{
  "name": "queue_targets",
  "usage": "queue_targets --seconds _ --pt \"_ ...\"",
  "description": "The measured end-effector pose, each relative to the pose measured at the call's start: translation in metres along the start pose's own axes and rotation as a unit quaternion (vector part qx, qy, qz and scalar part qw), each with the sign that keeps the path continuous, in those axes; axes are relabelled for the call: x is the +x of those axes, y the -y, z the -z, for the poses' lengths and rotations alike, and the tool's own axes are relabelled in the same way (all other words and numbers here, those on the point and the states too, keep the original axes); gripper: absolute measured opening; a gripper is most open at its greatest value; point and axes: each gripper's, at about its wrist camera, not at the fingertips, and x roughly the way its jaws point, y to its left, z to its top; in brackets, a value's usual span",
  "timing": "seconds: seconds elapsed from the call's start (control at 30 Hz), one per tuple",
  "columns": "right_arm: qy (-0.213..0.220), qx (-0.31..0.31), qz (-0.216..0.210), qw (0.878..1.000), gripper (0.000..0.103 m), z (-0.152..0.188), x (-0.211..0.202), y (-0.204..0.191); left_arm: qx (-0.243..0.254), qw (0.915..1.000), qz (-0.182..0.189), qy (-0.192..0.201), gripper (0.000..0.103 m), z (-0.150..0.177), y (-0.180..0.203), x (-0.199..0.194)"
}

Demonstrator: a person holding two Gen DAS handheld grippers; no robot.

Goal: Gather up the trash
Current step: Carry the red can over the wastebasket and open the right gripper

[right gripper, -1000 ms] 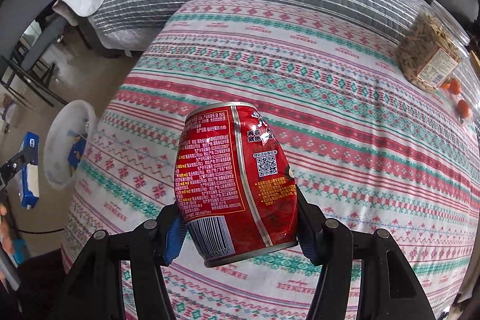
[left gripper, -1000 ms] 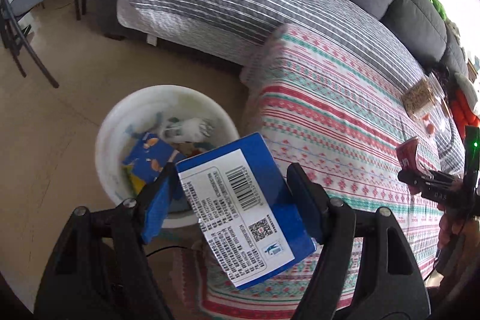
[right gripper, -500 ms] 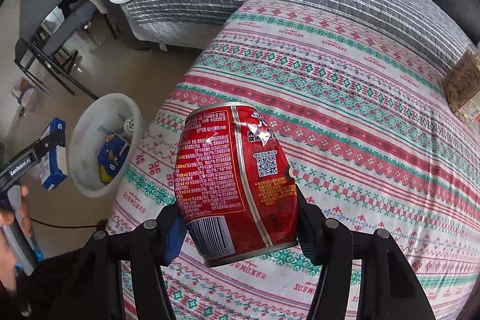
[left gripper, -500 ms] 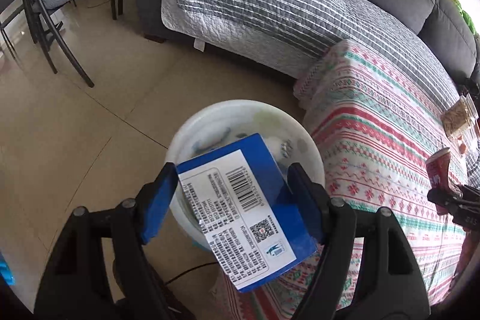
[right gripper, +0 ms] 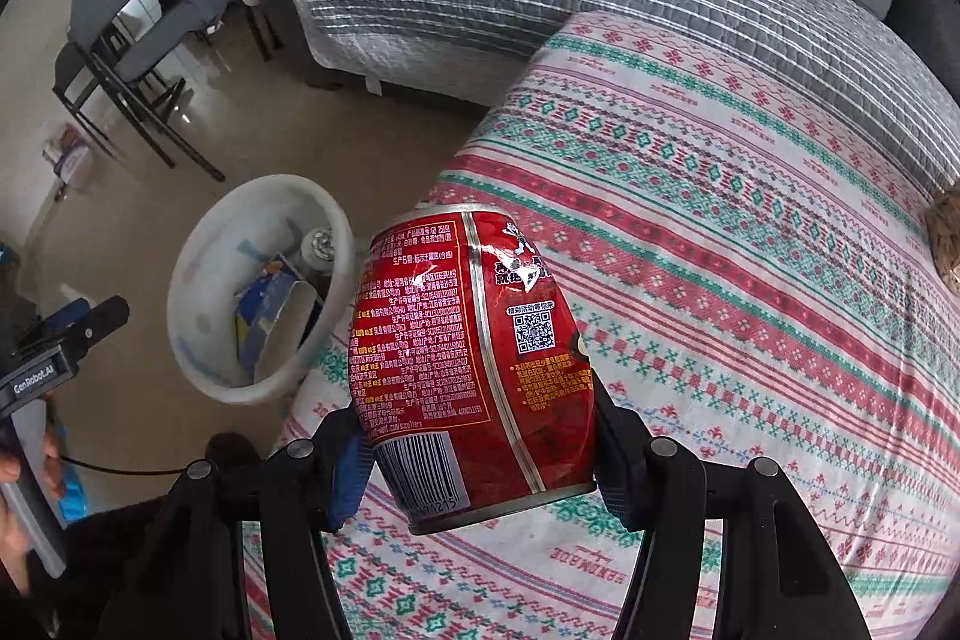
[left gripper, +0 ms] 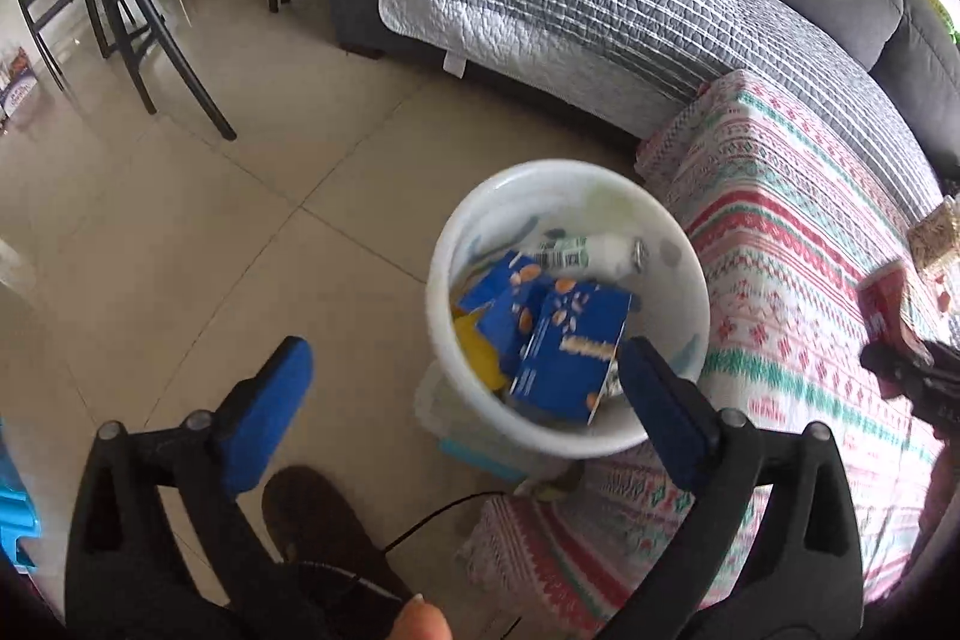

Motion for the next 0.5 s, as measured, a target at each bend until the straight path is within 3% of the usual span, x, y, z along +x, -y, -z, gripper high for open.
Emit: queue_targets --seconds 0.5 --pt "0.017 -0.054 -0.068 0.996 0.063 -0.031 0.04 -0.107 0.002 0.9993 -0.036 0.003 0.101 0.021 -0.054 -0.015"
